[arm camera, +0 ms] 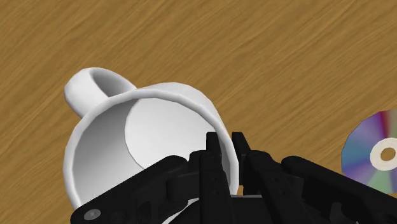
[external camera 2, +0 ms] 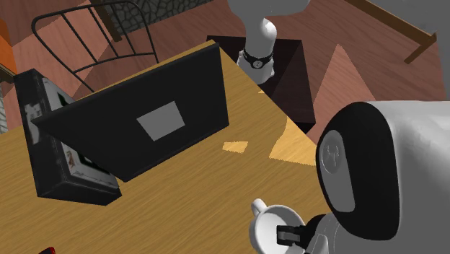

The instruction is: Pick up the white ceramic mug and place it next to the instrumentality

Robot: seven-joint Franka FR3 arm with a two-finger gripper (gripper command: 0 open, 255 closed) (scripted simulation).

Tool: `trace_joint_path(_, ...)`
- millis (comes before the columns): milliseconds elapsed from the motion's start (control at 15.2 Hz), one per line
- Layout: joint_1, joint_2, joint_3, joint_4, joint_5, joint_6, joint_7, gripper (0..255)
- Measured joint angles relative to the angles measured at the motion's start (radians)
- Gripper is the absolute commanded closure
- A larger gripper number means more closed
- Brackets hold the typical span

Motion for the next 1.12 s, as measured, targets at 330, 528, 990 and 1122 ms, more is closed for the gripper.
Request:
trace_joint_path(330,0.0,0.022,0.001,-0.019,0.001,0.041,-0.001,255)
trace_joint_path(528,0.0,0.022,0.001,-0.021,0.001,0.043,-0.001,255)
trace_joint_path(990,0.0,0.022,0.001,-0.021,0.001,0.044,-0.001,0)
trace_joint_path(1122,-0.001,0.015,0.0,-0.017,0.001,0.033,-0.003,0)
